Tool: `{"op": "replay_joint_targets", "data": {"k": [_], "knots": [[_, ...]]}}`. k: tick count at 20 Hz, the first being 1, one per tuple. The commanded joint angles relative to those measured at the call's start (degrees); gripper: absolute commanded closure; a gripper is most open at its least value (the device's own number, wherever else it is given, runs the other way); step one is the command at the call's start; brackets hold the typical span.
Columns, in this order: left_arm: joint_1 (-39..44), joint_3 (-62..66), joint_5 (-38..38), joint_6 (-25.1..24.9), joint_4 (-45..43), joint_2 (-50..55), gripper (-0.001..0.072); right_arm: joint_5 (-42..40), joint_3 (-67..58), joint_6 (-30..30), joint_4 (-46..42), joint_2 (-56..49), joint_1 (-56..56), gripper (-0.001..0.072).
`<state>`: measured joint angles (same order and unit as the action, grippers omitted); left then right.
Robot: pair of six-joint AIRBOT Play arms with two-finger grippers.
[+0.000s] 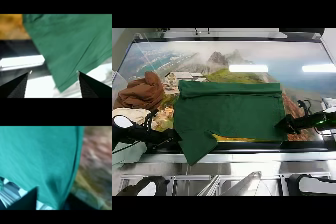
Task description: Fold the shirts.
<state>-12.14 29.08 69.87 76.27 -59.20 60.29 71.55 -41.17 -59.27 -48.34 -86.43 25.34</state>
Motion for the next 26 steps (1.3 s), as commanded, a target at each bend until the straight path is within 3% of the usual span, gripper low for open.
{"op": "replay_joint_targets", "data": {"k": [1,7,8,9,11,12,13,20,22,26], "knots": [[1.2,-1.6,-4.6,-1.7,3.7,0.0,0.0005,0.9,0.5,0.9,0.0,0.5,-2.0,0.0468],[10.3,2.8,-7.3,-2.9,3.7,13.2,0.0014,0.3,0.5,-0.8,0.0,8.1,-1.9,0.0496],[11.5,3.8,-6.6,-2.9,3.7,15.3,0.0015,0.5,0.5,-0.8,0.0,8.8,-1.9,0.0557],[12.6,4.7,-5.7,-3.0,3.7,17.0,0.0058,0.5,0.5,-0.8,-0.1,9.1,-1.9,0.0572],[14.3,6.1,-2.7,-3.4,3.7,19.0,0.0507,1.2,0.5,-0.9,-0.1,9.2,-1.9,0.0573],[14.7,6.6,-1.4,-3.6,3.7,19.1,0.0646,1.2,0.6,-1.0,-0.5,9.2,-2.0,0.0573],[14.8,7.0,-0.5,-3.9,3.7,18.6,0.0681,1.4,0.8,-0.9,-0.5,9.2,-2.0,0.0573],[11.2,6.8,2.0,-4.0,3.3,8.6,0.0681,1.9,2.5,-1.0,-2.2,9.3,-1.6,0.0623],[9.6,6.8,1.9,-4.0,3.3,6.8,0.0680,2.1,2.5,-1.0,-2.2,9.3,-1.8,0.0686],[8.4,6.8,2.2,-4.9,3.2,6.1,0.0680,1.9,2.5,-1.2,-2.2,9.3,-1.8,0.0687]]}}
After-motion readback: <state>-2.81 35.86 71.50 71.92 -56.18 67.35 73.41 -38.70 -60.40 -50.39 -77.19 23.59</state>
